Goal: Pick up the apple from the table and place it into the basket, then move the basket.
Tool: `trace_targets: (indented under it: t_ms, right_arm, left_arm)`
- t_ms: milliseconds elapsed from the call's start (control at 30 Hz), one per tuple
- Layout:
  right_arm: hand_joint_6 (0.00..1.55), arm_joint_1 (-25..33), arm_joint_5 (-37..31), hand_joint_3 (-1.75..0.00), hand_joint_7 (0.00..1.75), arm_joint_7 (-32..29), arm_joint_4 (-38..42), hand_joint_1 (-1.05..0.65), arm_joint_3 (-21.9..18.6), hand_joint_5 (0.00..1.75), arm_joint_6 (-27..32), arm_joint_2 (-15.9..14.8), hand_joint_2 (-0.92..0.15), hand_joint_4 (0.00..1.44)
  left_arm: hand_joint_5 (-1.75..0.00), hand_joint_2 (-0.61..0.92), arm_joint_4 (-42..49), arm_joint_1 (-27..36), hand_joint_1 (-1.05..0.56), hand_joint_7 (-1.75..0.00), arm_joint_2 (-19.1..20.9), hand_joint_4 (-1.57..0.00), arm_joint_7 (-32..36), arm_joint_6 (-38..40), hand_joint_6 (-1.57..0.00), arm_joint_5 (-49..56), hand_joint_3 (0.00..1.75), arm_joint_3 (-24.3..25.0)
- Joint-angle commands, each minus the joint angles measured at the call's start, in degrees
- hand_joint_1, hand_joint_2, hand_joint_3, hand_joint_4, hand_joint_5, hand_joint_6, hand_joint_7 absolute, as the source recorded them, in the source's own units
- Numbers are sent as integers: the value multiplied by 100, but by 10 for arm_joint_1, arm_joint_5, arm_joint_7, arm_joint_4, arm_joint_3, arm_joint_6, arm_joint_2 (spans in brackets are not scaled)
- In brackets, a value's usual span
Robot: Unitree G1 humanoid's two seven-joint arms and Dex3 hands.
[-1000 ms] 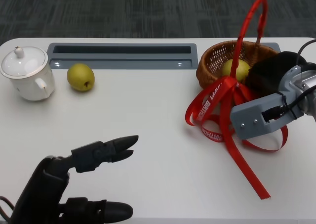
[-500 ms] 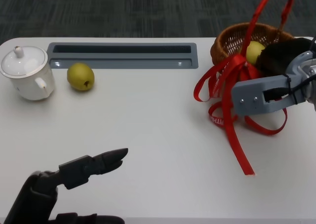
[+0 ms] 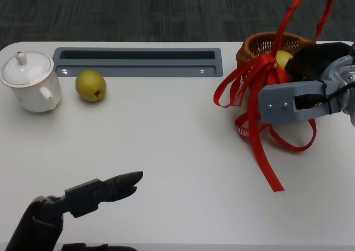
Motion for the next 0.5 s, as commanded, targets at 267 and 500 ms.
trace_targets:
  t_ms: [267,500]
  right_arm:
    - [54,-23,37,0,0,34,-8,-80,-32,0,-10,3,-81,62]
    - [27,-24,18,-1,0,22,-8,-99,-13,0,-18,5,-81,29]
  left_arm:
    - [-2,71,-15,11,-54,-1,1,-95,6,8,-75,-7,0,-8]
    - [-1,72,-21,9,-57,0,-3,-95,9,13,-75,-2,0,-11]
